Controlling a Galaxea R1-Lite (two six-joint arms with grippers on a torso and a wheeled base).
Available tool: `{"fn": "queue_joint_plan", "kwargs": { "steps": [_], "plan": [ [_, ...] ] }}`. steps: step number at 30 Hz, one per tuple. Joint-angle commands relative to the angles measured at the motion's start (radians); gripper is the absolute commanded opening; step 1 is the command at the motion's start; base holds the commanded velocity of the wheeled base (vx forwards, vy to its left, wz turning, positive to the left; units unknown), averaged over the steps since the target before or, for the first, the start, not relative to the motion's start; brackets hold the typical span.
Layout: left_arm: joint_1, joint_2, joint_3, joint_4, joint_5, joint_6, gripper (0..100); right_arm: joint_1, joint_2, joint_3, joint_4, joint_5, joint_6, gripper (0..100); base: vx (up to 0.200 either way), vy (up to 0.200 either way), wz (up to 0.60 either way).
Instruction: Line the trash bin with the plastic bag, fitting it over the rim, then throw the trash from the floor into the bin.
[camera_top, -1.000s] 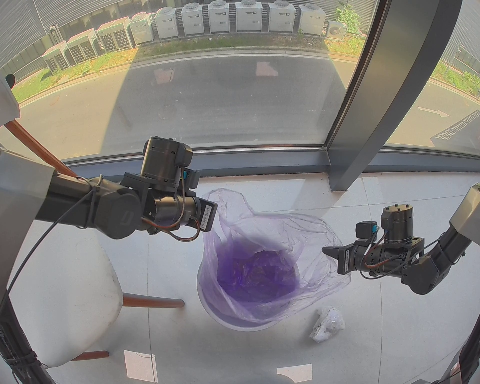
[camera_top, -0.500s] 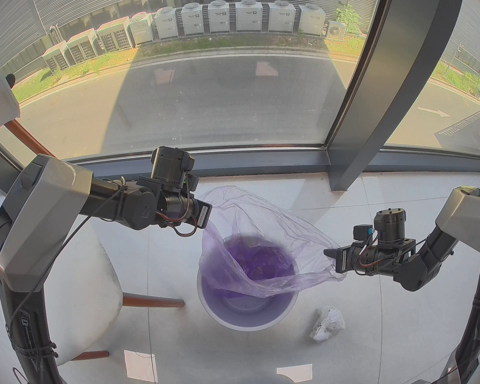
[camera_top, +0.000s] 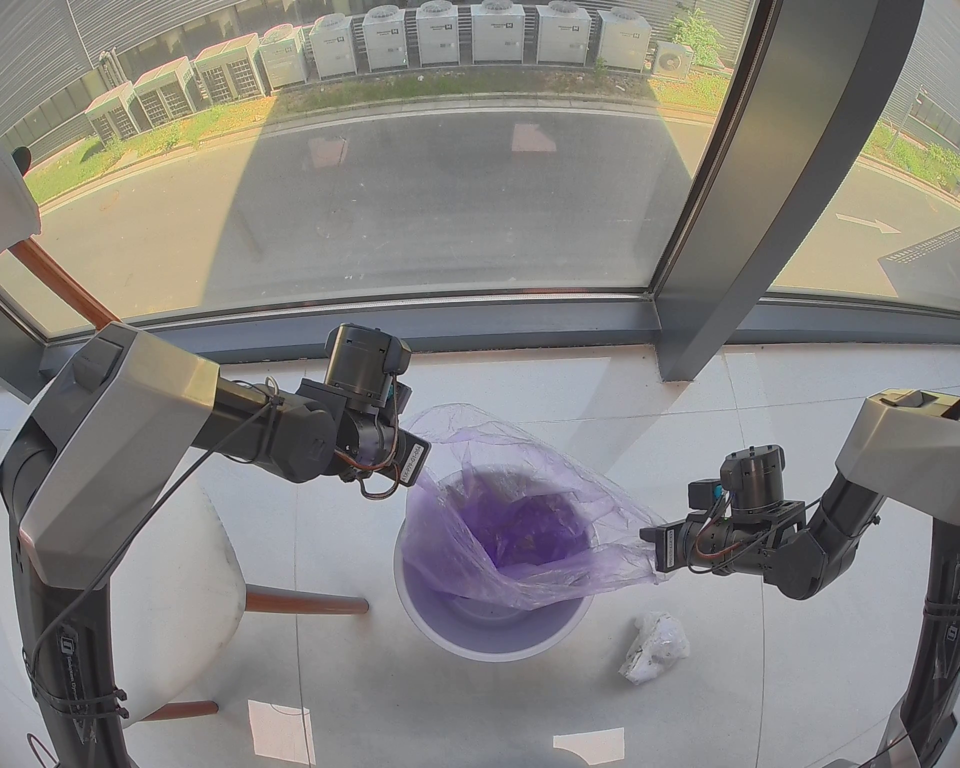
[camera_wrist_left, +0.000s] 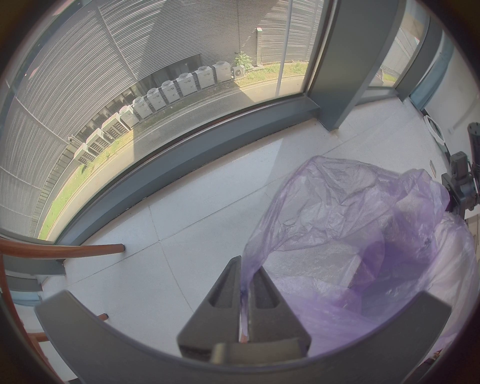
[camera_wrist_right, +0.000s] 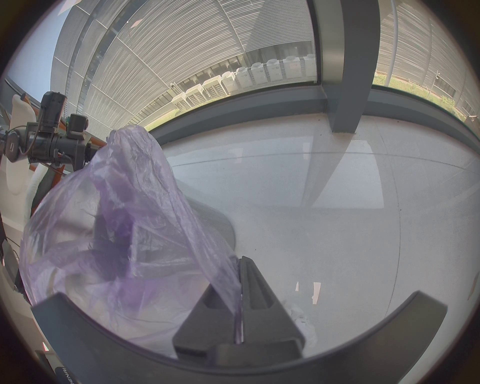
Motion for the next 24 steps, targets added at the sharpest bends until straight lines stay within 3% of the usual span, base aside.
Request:
{"fn": "queue_joint_plan", "kwargs": {
  "steps": [1,8,19,20,24],
  "plan": [
    [-0.001,0.001,0.014,0.002,0.0,0.008,0,0.016,0.041,0.0,0.004,0.0,0.0,0,0.0,0.0,0.0],
    [-0.006,-0.007,0.06,0.081,-0.003,0.012,0,0.038,0.08,0.005,-0.001,0.0,-0.002,0,0.0,0.0,0.0],
    [-0.007,-0.034,0.123,0.075,-0.011,0.012,0,0.028,0.074,0.045,-0.012,0.002,-0.057,0,0.0,0.0,0.0],
    [-0.007,-0.034,0.122,0.073,-0.011,0.011,0,0.024,0.068,0.043,-0.033,0.003,-0.051,100,0.0,0.0,0.0],
    [-0.007,-0.038,0.116,0.073,-0.014,0.005,0,0.004,0.011,0.079,-0.122,0.006,-0.002,100,0.0,0.0,0.0]
  ]
}}
